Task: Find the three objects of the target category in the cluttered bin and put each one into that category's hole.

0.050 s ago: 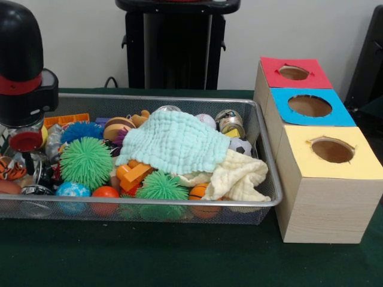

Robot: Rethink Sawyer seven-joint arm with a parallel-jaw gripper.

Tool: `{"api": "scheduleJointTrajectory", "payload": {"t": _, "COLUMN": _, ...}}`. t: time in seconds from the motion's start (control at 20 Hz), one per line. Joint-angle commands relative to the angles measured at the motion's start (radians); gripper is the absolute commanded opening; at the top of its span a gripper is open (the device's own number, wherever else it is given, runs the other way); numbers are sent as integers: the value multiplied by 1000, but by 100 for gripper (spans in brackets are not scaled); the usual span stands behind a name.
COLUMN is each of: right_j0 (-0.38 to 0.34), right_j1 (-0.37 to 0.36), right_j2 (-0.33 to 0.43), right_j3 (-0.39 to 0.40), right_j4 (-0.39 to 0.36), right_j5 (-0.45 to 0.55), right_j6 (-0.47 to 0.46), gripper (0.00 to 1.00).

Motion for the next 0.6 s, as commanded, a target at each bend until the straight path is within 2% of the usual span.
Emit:
{"api": "scheduleJointTrajectory", "payload": {"t": 0.05, "right_j0": -56, "right_j1": 109, "right_j2": 71, "right_j3": 55, "right_j4": -9, "right_j5": -190, "right_j6": 31, "gripper": 100}}
{"api": "scheduleJointTrajectory", "payload": {"t": 0.35, "right_j0": -54, "right_j1": 140, "right_j2": 68, "right_j3": 25, "right_j4": -18, "right_j5": -162, "right_j6": 13, "gripper": 100}}
{"api": "scheduleJointTrajectory", "payload": {"t": 0.6, "right_j0": -73, "right_j1": 145, "right_j2": 104, "right_j3": 33, "right_j4": -3, "right_j5": -209, "right_j6": 17, "gripper": 100}}
